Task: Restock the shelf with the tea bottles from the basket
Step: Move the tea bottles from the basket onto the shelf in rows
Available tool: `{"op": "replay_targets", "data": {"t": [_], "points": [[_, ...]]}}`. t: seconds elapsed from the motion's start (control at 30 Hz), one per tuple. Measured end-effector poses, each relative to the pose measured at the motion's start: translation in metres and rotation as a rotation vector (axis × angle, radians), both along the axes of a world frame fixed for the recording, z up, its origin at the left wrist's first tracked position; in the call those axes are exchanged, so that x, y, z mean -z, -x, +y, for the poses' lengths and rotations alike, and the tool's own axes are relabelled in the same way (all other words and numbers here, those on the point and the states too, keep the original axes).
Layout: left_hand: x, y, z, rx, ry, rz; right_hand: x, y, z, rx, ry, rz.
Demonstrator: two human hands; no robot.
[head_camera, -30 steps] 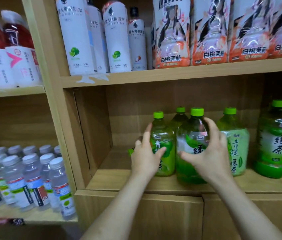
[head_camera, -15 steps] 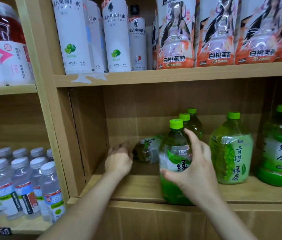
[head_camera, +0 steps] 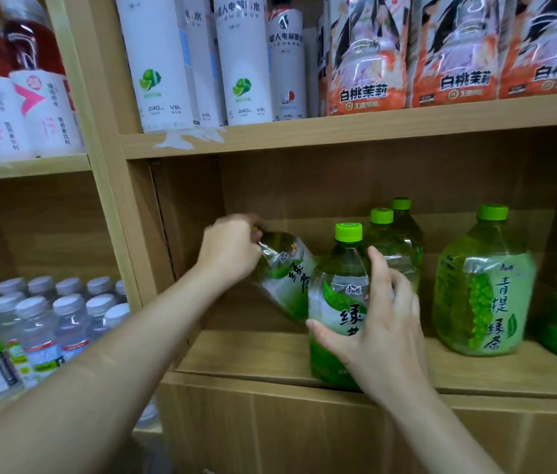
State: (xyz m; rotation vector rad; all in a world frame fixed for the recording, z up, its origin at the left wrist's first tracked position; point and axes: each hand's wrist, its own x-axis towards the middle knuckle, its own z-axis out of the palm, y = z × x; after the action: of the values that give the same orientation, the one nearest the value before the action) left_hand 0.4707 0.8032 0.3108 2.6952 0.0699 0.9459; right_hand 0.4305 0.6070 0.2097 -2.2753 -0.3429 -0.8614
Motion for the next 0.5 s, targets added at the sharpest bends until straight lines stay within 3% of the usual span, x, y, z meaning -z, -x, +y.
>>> {"op": "replay_targets", "data": {"t": [0.07, 0.23, 0.4, 0.5], "points": [[-0.009, 0.009, 0.001, 0.066, -0.134, -0.013, -0.001, 0.001, 0.004, -0.037, -0.010, 0.022], [-0.007, -0.002, 0.014, 0.164, -0.198, 0.093, -0.005, 0.004, 0.008, -0.247, -0.039, 0.086], [0.000, 0.001, 0.014, 0.234, -0.053, -0.020, -0.007, 0.008, 0.005, -0.270, 0.008, 0.146], [0.027, 0.018, 0.011, 0.232, -0.004, 0.036, -0.001, 0.013, 0.009, -0.167, -0.030, 0.143]]}}
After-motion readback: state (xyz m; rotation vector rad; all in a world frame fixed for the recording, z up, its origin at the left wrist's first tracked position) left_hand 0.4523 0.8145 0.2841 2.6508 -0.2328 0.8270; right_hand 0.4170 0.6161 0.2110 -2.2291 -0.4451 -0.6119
